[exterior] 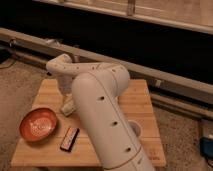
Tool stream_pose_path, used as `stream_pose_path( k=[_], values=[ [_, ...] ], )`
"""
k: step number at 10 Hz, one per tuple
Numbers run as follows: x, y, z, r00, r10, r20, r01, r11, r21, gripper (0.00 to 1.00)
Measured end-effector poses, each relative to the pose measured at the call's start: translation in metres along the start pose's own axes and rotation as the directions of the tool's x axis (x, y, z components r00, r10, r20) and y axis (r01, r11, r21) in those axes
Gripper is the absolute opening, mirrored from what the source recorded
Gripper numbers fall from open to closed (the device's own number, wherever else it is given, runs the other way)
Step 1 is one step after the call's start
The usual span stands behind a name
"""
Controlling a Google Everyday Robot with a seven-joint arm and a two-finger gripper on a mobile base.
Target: Place the white sponge in the ceramic bowl
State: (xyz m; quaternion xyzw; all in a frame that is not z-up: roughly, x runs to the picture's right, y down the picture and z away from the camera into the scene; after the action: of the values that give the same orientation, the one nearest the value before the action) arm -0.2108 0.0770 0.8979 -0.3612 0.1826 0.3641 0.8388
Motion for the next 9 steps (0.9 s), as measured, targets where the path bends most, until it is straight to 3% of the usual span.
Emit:
stream_pose_path(
  k=[5,6,9],
  values=[
    [-0.006,0.002,0.021,0.999,-0.013,-0.048,0.012,1.0,-0.012,0.8],
    [-0.007,0.002,0.025,0.998,-0.018,-0.059,0.017,1.0,-0.015,0.76],
    [-0.008,0.003,0.029,0.997,-0.029,-0.072,0.027,0.999,-0.024,0.46]
  ],
)
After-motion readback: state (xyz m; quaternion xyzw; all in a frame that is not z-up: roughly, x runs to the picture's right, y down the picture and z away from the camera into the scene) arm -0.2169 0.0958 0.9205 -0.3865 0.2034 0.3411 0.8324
